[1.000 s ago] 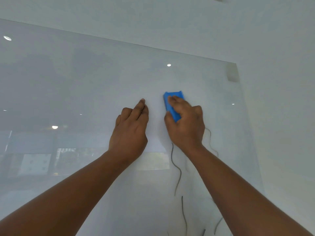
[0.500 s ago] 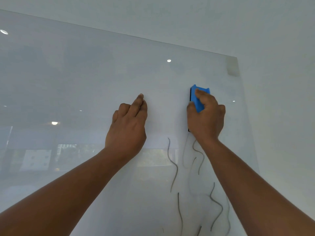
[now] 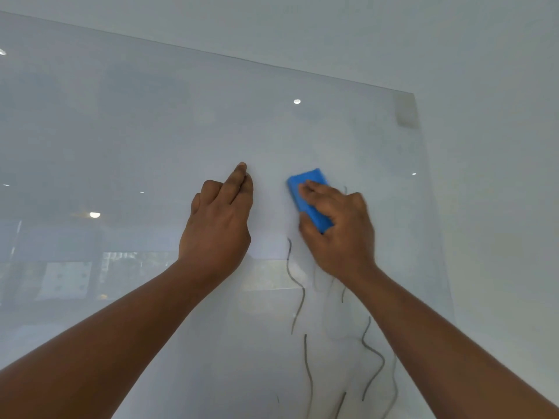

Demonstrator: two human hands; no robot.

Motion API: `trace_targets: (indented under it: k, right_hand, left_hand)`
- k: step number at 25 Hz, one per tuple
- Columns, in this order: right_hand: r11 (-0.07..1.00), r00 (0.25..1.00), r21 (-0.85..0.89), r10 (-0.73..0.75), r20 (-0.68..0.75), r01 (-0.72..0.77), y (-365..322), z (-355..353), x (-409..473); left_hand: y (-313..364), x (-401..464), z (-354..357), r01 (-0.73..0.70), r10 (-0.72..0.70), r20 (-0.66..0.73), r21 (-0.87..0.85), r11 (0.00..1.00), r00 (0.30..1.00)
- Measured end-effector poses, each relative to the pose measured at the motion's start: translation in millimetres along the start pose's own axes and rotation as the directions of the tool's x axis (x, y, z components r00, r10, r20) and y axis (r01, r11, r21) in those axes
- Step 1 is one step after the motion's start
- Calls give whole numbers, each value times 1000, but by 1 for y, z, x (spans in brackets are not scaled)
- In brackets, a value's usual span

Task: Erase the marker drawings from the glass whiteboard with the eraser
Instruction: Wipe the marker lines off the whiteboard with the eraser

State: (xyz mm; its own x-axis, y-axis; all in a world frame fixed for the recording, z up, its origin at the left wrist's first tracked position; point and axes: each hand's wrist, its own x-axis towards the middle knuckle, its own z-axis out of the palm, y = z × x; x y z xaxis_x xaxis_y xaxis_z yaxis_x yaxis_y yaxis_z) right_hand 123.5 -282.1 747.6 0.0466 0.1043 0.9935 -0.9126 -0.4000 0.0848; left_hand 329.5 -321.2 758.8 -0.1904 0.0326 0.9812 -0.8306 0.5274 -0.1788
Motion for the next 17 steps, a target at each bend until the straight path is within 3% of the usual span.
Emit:
trace_targets:
  k: [1, 3, 4, 6, 8, 9, 11, 12, 13, 14, 16, 17]
  right_hand:
    - [993, 990, 14, 116, -86, -115, 15, -11, 4]
    - [895, 864, 61, 444, -237, -442, 14, -15, 10]
    - [884, 856, 68, 466, -223, -463, 1, -7, 5]
    - [987, 983, -39, 155, -96, -159, -34, 17, -25]
    - [999, 1000, -36, 11, -10, -11, -20, 8, -31]
    - [994, 991, -19, 108, -78, -109, -3, -4, -21]
    - [888, 859, 57, 457, -231, -457, 10, -17, -5]
    - [863, 832, 66, 502, -235, -501, 4, -12, -8]
    - [903, 882, 28, 425, -202, -429, -14, -3, -21]
    - [968, 961, -38, 243, -134, -250, -32, 7, -41]
    - [999, 1000, -52, 8, 5, -8, -30, 6, -66]
    - [999, 1000, -41, 9, 4, -9, -19, -2, -64]
  left_hand:
    - [0, -1, 1, -1, 1, -1, -1, 1000, 1000]
    - [2, -2, 2, 16, -16, -8, -4, 1000, 1000]
    - [3, -2, 2, 20, -20, -10, -6, 1000, 1000]
    - [4, -3, 3, 9, -9, -9, -1, 1000, 1000]
    - [3, -7, 3, -14, 14, -7, 1, 1000, 1000]
    - [3, -9, 3, -25, 25, -4, -2, 1000, 1000]
    - [5, -14, 3, -13, 13, -8, -7, 1000, 1000]
    - [7, -15, 4, -6, 6, -9, -7, 1000, 1000]
    - [8, -16, 4, -6, 6, -8, -7, 1000, 1000]
    - [9, -17, 5, -8, 8, -9, -7, 1000, 1000]
    - [10, -22, 5, -11, 11, -27, -16, 1000, 1000]
    - [11, -25, 6, -14, 13, -31, -21, 1000, 999]
